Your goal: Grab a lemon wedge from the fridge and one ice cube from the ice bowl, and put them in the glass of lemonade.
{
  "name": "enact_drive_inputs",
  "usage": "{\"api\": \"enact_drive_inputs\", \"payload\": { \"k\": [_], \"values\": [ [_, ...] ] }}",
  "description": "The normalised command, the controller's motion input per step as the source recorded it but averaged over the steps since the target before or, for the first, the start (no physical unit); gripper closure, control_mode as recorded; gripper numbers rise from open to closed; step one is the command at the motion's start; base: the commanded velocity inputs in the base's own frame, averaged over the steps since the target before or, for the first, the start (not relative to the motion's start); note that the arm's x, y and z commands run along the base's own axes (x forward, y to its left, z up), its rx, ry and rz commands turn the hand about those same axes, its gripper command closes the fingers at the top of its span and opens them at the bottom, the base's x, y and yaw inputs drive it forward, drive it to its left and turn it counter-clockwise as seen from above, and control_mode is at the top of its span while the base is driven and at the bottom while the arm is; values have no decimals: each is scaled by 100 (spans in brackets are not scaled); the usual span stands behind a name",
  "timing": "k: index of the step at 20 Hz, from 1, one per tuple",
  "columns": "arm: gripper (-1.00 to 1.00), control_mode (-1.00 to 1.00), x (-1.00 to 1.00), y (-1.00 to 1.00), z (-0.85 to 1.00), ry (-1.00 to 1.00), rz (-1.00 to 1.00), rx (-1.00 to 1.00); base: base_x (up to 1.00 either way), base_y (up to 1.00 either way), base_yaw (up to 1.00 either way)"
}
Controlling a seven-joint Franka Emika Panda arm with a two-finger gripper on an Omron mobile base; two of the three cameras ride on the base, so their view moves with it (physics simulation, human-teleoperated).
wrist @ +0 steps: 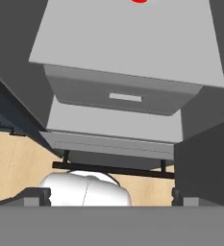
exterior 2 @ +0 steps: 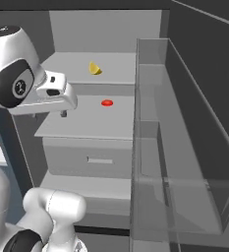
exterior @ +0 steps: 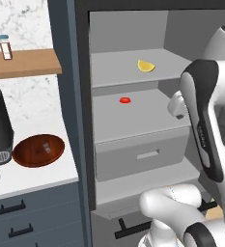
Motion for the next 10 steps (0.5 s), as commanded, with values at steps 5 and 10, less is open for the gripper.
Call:
{"api": "enact_drive_inputs", "payload": {
  "k": [5, 10],
  "values": [
    [-100, -100, -12, 0, 6, -24, 0, 9, 0, 0, 0],
    [-100, -100, -3, 0, 26, -28, 0, 17, 0, 0, 0]
  ]
}}
